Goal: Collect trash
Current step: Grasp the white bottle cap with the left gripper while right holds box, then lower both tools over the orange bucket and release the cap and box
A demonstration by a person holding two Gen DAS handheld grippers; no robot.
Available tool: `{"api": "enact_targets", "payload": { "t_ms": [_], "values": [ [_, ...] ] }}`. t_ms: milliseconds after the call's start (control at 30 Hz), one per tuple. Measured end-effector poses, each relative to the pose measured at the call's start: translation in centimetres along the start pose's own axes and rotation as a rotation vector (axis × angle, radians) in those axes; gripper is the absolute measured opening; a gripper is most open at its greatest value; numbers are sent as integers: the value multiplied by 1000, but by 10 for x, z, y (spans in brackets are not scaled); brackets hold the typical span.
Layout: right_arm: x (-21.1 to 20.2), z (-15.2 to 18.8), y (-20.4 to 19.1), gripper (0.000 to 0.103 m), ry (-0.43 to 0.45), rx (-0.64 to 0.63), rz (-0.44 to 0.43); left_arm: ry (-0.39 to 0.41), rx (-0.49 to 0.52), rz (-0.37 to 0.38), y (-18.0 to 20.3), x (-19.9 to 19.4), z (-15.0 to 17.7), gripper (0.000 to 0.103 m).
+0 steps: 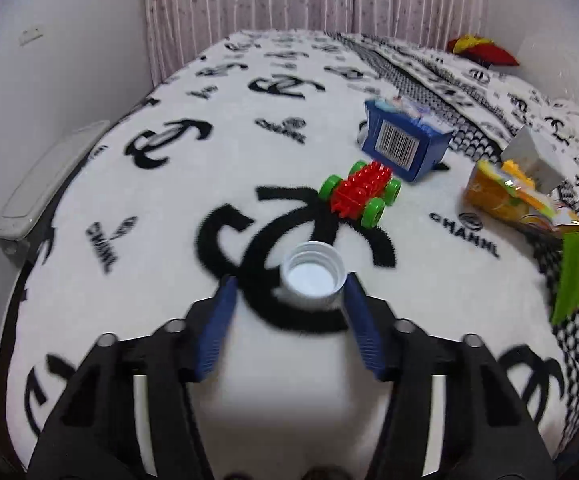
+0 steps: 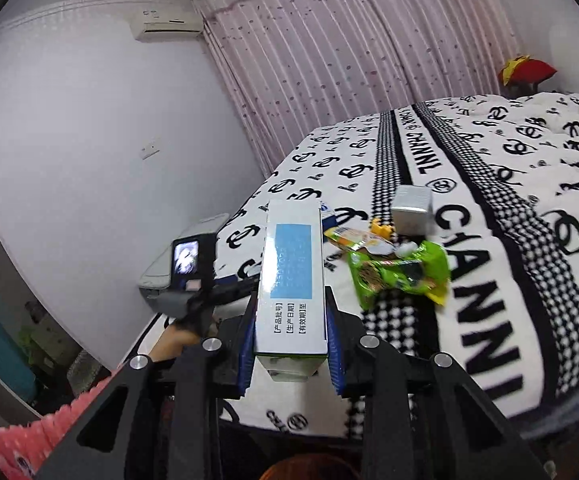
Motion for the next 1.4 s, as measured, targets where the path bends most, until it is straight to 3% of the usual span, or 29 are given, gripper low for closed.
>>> {"api": "enact_targets", "payload": {
  "t_ms": [100, 133, 333, 533, 733, 967, 1233, 1400],
  "values": [
    [-4, 8, 3, 29, -8, 5, 7, 7, 28, 12, 5, 3, -2, 40],
    [-2, 10, 5, 29, -8, 9, 7, 1, 36, 29, 7, 2, -2, 31],
    [-9, 18, 0, 29, 2, 22, -11, 5, 25, 82, -2, -18, 1, 31],
    [-19, 25, -16, 29, 3, -3, -25, 64, 99, 144, -3, -88, 23, 31],
    [-36, 46, -41, 29, -20, -55, -35, 34, 203, 209, 5, -163, 97, 31],
    [-45, 95, -71, 29, -111, -105, -50, -77, 298, 314, 21, -201, 202, 31],
    [-27, 162, -79, 29, -257, -83, -46, -279, 330, 329, 24, -171, 300, 31],
    [-5, 203, -73, 29, -347, -47, -48, -394, 304, 301, 19, -136, 339, 31]
  ]
}}
Point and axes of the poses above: each gripper's, at about its wrist camera, not at the fingertips, and x roughly the way its jaws point, y to its right, z to its underside, the point moved 8 cm from there along x, roughly the way its jaws point, and after that the axes turned 13 degrees about -x, right-handed, at the moved point
